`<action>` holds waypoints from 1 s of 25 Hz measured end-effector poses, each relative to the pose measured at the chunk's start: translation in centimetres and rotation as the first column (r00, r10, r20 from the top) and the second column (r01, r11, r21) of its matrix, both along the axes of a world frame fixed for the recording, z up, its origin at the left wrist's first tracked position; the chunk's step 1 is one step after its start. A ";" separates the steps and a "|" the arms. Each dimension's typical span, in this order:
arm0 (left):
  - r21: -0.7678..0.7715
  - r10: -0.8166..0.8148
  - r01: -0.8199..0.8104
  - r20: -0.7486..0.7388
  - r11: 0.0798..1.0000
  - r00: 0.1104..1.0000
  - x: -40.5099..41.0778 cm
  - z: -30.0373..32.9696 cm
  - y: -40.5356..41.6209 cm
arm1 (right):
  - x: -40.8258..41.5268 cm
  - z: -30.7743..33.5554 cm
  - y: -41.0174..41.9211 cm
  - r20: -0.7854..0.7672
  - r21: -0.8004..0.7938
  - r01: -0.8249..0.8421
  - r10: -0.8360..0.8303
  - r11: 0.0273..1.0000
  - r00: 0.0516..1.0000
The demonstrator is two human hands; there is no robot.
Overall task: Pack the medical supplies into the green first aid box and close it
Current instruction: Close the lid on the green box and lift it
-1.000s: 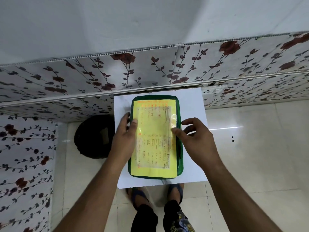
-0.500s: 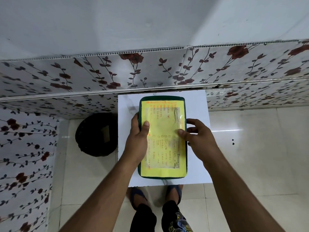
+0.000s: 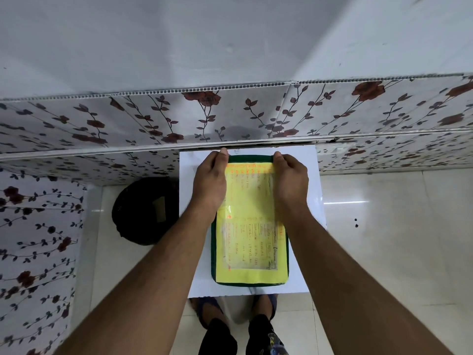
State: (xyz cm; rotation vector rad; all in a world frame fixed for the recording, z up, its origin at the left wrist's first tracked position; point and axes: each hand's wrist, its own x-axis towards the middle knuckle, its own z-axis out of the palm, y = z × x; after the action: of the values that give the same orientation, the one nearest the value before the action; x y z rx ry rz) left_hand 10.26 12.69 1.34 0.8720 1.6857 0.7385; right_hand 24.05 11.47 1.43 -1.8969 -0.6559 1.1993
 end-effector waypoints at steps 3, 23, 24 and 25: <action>0.009 0.001 -0.001 -0.005 1.000 1.000 0.2 0.0 0.5 | 0.1 -0.2 0.6 -0.060 0.003 0.024 -0.024 1.000 0.998; 0.022 -0.133 0.143 -0.247 0.989 0.960 -0.3 0.6 -10.8 | 1.0 0.1 -8.8 -0.078 -0.038 -0.102 0.099 0.994 0.992; 0.027 -0.122 0.133 -0.253 0.991 0.960 -0.3 0.3 -10.8 | 1.0 -0.1 -8.6 -0.077 -0.047 -0.091 0.088 0.995 0.993; 0.023 -0.121 0.130 -0.247 0.991 0.962 -0.3 0.3 -10.7 | 1.1 -0.1 -8.5 -0.088 -0.055 -0.090 0.085 0.994 0.992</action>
State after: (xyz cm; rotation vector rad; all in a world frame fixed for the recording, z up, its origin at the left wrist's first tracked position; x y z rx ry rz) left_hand 9.94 2.01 1.63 1.1241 1.8173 0.5971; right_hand 25.16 2.93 1.35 -1.8703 -0.6695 1.3617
